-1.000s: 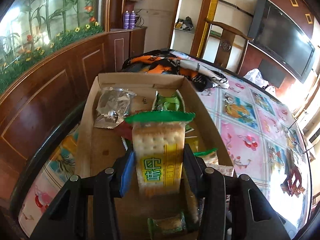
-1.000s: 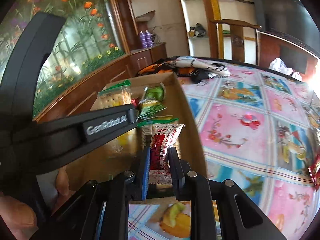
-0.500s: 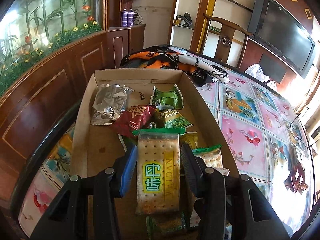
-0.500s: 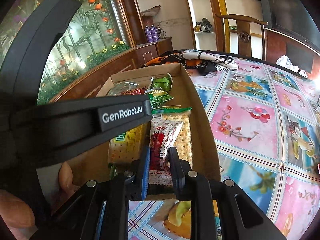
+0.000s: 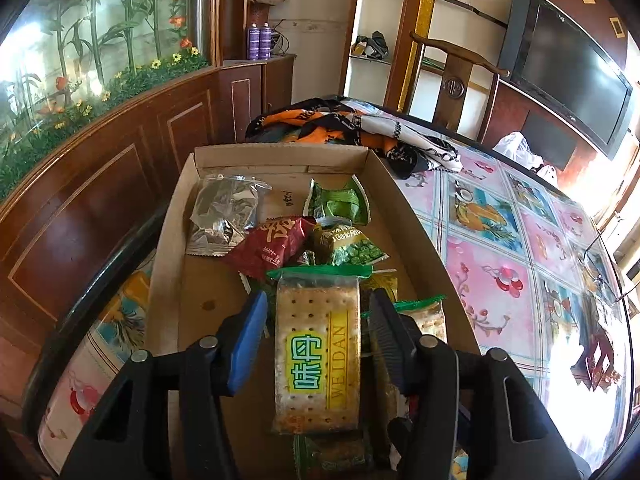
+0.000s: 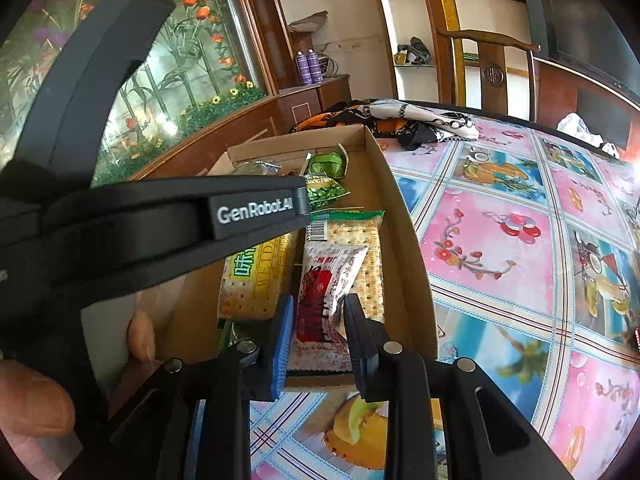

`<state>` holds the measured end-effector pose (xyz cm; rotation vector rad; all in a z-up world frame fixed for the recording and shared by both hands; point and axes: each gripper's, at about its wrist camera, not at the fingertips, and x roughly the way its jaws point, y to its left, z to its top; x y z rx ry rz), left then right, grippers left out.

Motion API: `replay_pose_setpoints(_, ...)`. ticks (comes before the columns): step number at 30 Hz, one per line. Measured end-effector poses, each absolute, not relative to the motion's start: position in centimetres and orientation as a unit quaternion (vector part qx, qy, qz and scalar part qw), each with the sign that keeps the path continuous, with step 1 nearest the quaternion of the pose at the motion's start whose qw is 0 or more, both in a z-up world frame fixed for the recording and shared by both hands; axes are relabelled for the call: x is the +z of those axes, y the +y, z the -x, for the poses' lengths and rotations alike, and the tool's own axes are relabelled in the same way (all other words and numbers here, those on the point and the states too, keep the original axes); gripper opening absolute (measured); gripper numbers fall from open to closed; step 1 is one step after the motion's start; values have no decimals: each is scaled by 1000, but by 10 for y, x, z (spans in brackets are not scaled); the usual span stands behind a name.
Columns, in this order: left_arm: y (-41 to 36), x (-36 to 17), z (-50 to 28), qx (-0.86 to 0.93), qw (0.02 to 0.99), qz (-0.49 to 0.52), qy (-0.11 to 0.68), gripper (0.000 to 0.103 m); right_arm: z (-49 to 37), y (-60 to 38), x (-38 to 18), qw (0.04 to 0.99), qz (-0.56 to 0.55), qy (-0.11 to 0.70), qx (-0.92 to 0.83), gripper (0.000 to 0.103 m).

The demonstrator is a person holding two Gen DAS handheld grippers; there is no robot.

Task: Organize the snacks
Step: 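Lower both packets into the box and open both grippers, then move both grippers back from the box toward the table snacks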

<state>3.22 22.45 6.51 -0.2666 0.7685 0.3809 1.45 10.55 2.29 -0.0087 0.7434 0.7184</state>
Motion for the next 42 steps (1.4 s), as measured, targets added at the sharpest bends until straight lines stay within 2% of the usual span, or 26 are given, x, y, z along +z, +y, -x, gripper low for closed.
replay_pose_setpoints(6,224,69,-29,192,905,126,358,60,-12,98,30,872,-4,345,346,39)
replay_pose_setpoints(12,222,72,-28,197,907,120,352,64,-14,86,36,878,-19,339,338,40)
replay_pose_setpoints(16,220,75,-26,198,911,115,343,69,-17,77,39,883,-26,335,328,45)
replay_pose_setpoints(24,212,79,-24,208,918,92,324,71,-20,55,45,894,-38,324,307,50)
replay_pose_setpoints(42,176,90,-16,192,945,22,264,72,-27,6,51,907,-73,318,266,50)
